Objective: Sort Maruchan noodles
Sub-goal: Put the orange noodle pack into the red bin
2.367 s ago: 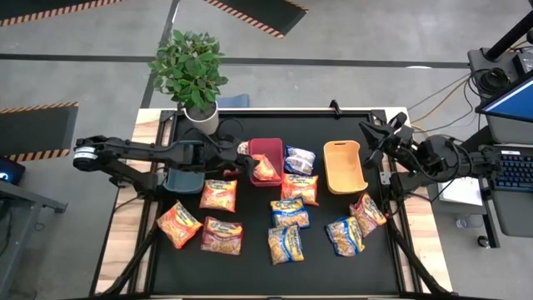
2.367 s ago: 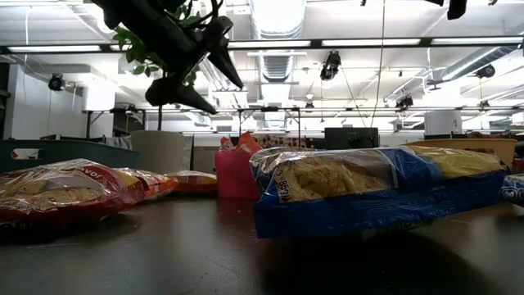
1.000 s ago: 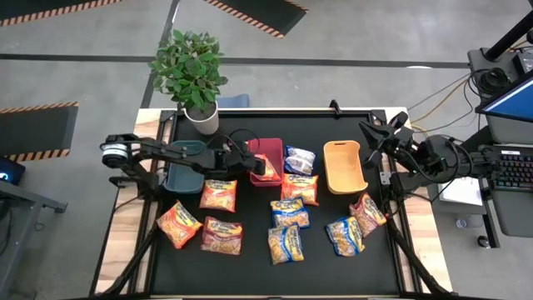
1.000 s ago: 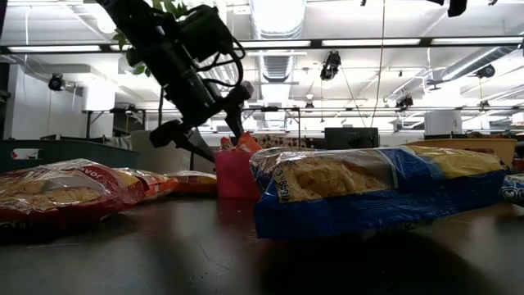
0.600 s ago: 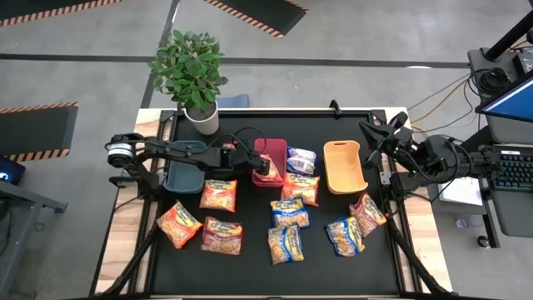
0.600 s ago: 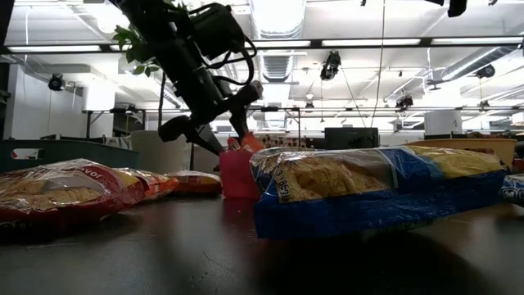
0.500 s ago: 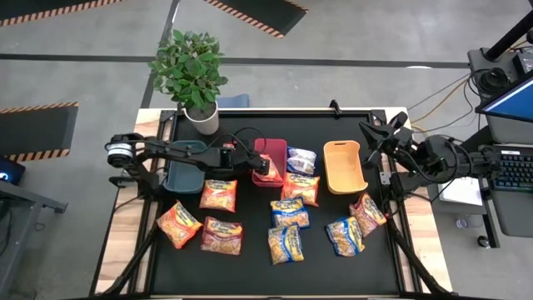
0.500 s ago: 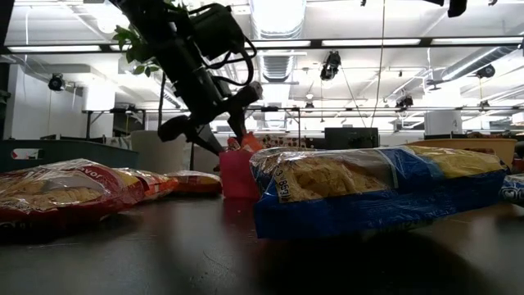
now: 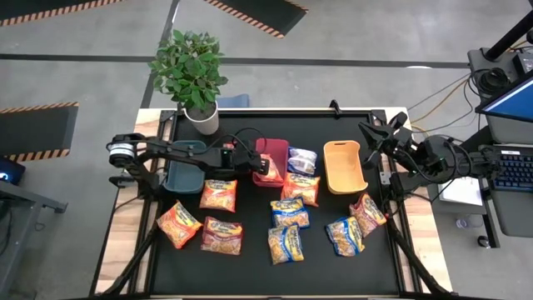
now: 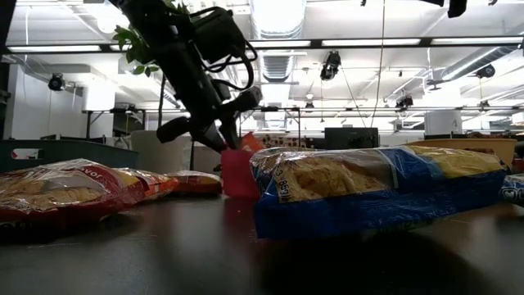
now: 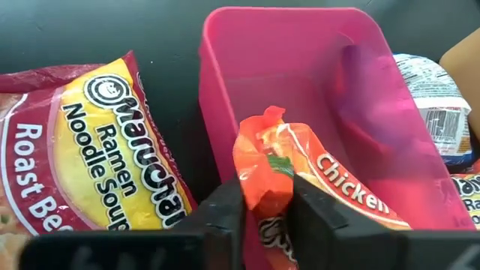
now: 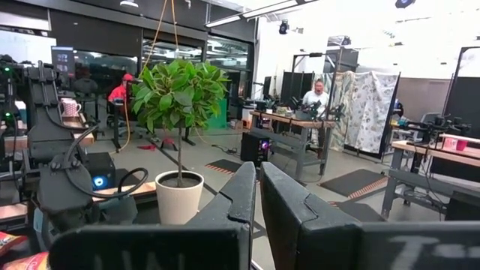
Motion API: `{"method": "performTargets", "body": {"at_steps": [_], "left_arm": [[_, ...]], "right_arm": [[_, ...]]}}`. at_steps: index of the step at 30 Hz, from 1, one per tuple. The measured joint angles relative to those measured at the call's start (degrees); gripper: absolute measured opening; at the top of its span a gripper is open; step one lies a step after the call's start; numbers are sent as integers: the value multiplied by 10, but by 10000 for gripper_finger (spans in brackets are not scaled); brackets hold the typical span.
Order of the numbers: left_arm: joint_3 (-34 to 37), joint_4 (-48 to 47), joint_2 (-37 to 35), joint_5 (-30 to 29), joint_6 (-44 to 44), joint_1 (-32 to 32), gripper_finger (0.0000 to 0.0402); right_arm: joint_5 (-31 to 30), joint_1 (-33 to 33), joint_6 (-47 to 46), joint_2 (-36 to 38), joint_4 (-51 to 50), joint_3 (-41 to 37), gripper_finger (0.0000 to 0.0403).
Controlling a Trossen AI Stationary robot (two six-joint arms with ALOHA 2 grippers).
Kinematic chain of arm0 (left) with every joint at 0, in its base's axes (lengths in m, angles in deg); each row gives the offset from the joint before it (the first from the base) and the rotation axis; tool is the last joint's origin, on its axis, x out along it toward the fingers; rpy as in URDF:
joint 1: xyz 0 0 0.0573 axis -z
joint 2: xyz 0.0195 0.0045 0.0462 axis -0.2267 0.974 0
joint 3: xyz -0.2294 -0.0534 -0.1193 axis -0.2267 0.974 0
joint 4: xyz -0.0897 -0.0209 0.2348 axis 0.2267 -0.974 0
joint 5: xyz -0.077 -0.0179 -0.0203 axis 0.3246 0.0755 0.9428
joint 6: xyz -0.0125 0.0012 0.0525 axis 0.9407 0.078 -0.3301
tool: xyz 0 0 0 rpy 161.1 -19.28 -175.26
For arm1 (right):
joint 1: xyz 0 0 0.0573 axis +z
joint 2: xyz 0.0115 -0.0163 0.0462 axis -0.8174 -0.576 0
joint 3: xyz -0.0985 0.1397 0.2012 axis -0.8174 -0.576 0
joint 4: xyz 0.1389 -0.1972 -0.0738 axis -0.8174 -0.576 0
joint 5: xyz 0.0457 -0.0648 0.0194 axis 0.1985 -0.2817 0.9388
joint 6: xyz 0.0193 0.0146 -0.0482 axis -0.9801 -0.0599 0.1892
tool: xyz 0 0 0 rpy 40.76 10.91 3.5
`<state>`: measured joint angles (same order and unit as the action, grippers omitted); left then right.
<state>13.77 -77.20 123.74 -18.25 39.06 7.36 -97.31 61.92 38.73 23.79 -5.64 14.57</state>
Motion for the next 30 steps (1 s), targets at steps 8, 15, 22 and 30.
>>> {"method": "performTargets", "body": {"at_steps": [8,15,22,30], "left_arm": [[-5,1,-3,-3,-18,0,6],[-5,2,-15,-15,-32,0,1],[-6,-13,-23,-14,-32,0,4],[-6,-18,-23,-9,-27,0,68]], "right_arm": [[0,0,0,0,0,0,13],[0,0,-5,0,0,0,13],[0,0,-5,0,0,0,13],[0,0,-9,0,0,0,13]]}}
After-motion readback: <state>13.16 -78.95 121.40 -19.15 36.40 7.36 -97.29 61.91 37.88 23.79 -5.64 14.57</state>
